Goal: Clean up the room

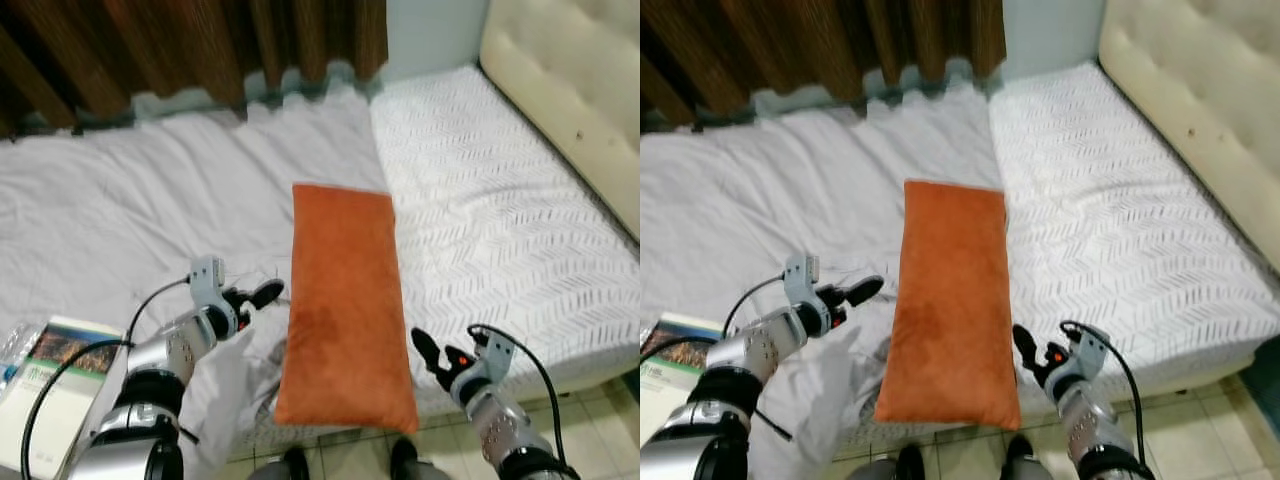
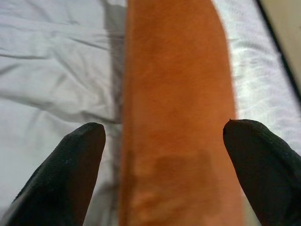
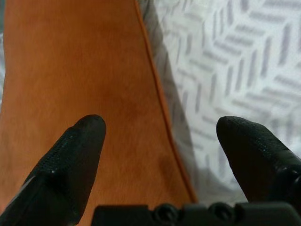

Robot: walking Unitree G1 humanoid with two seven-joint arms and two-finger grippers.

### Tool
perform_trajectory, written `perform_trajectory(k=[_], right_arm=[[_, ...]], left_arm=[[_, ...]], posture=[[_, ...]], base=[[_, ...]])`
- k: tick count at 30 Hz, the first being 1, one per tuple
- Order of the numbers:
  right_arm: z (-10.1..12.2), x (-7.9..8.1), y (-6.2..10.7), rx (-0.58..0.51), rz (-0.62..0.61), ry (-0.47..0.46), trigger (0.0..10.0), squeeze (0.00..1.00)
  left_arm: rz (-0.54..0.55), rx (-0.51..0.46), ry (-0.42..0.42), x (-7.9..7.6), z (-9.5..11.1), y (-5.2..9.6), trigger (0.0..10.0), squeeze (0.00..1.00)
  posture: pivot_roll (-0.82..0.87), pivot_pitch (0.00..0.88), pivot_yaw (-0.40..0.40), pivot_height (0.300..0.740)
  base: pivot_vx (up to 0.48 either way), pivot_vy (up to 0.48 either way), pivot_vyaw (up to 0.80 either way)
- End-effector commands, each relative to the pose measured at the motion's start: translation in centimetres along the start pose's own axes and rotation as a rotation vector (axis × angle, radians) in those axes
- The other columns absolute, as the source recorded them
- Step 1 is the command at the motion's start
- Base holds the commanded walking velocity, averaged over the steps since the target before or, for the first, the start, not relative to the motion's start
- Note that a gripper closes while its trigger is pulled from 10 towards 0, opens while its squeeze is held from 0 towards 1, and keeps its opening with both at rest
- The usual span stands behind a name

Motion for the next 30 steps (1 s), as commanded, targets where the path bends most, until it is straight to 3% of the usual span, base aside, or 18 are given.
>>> perform_trajectory(k=[1, 8, 9, 13, 17, 22, 23, 30], right_arm=[[-0.5, -0.2, 0.1, 0.014, -0.005, -0.014, 10.0, 0.00], [1.5, 0.1, -0.8, -0.049, -0.013, -0.015, 10.0, 0.00], [2.6, 0.5, -1.3, -0.087, -0.026, -0.009, 10.0, 0.00], [3.8, 1.2, -1.9, -0.134, -0.037, -0.013, 10.0, 0.00], [5.3, 3.4, -3.0, -0.192, 0.004, -0.060, 10.0, 0.00], [4.3, 5.6, -3.6, -0.171, 0.067, -0.087, 10.0, 0.00], [3.5, 6.7, -3.7, -0.151, 0.104, -0.105, 10.0, 0.00], [1.2, 8.1, -3.6, -0.088, 0.130, -0.151, 10.0, 0.00]], left_arm=[[0.014, 0.021, 0.052, 0.9, -0.4, 0.4, 10.0, 0.00], [0.000, 0.050, 0.076, 0.2, -1.1, -0.4, 10.0, 0.00], [-0.004, 0.064, 0.107, -0.1, -1.7, -0.9, 10.0, 0.00], [-0.009, 0.072, 0.121, -0.4, -2.5, -1.4, 10.0, 0.00], [-0.068, 0.083, 0.136, -1.4, -3.2, -1.9, 10.0, 0.00], [-0.048, 0.072, 0.128, -1.5, -3.2, -2.2, 10.0, 0.00], [-0.062, 0.077, 0.130, -1.9, -3.2, -2.4, 10.0, 0.00], [-0.030, 0.120, 0.107, -1.6, -4.5, -2.5, 10.0, 0.00]], posture=[[0.08, 0.369, 0.129, 0.740], [0.08, 0.448, 0.141, 0.740], [0.08, 0.480, 0.146, 0.740], [0.08, 0.486, 0.149, 0.740], [0.06, 0.510, 0.154, 0.740], [0.05, 0.515, 0.153, 0.740], [0.05, 0.518, 0.155, 0.740], [0.05, 0.515, 0.156, 0.740]], base=[[0.000, 0.000, 0.00], [0.000, 0.000, 0.00], [0.000, 0.000, 0.00], [0.000, 0.000, 0.00], [0.000, 0.000, 0.00], [0.000, 0.000, 0.00], [0.000, 0.000, 0.00], [0.000, 0.000, 0.00]])
Point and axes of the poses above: a point about 5 cm out from each wrist's last joint towards the gripper, its own y axis pointing back from the gripper into the wrist, its own z axis along the axis of the wrist's last joint, x = y × z, the point moved 2 cm from there along -y, pointing out of the wrist towards the gripper, and after that the axes turned 10 degrees about y, right-handed, at the moved point
